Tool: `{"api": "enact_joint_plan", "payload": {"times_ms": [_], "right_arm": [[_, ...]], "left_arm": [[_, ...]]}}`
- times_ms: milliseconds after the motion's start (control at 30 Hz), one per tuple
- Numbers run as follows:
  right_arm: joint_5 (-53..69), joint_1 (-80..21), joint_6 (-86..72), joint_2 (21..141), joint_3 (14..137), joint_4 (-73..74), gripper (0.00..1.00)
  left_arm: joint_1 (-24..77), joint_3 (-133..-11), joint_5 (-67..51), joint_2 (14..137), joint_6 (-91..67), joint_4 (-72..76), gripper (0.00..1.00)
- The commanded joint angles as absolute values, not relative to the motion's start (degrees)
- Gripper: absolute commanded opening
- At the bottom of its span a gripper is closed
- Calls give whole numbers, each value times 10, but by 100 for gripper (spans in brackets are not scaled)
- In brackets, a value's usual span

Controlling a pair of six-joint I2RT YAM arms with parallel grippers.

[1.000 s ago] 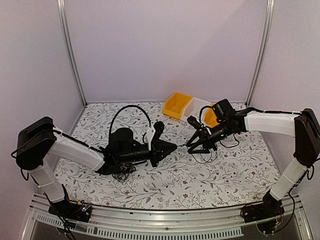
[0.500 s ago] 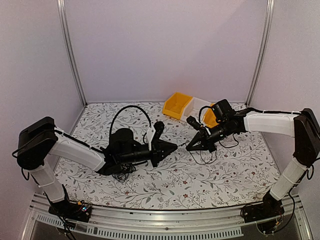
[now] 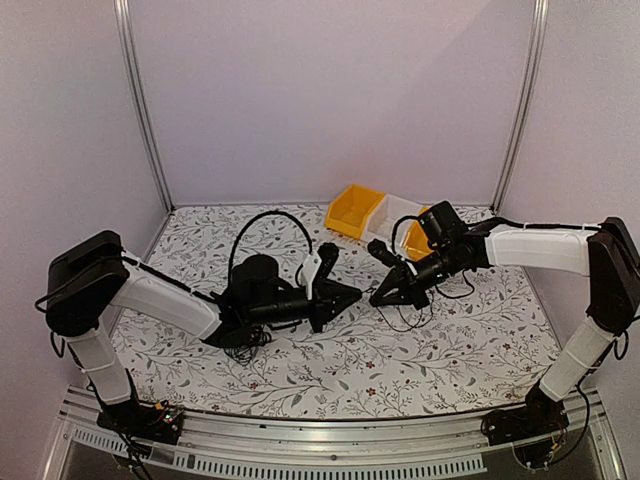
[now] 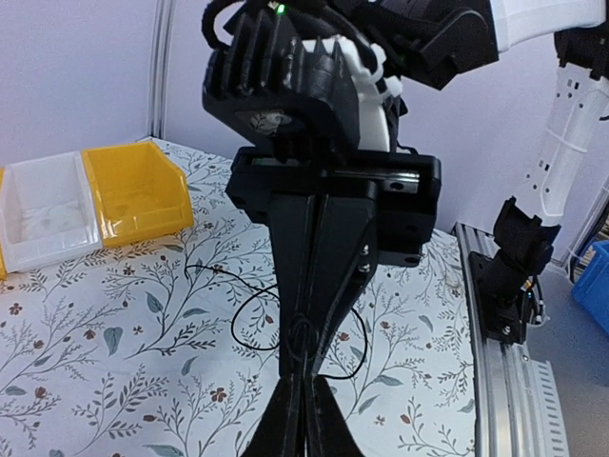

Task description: Untangle the cables

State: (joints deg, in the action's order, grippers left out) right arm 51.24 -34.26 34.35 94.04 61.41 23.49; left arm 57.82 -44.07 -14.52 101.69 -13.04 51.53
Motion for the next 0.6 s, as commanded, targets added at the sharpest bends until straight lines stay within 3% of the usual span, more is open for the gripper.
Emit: {"api": "enact_joint_plan", "payload": {"times_ms": [0, 367, 567], "right_arm": [[504, -350, 352, 916, 611, 231, 0], [491, -350, 347, 908, 611, 226, 0], [477, -350, 345, 914, 614, 224, 0]], "left_arm": [[588, -465, -152, 1037, -133, 509, 0], [588, -474, -134, 1043, -139, 494, 1], [593, -436, -93, 1006, -132, 517, 23]]}}
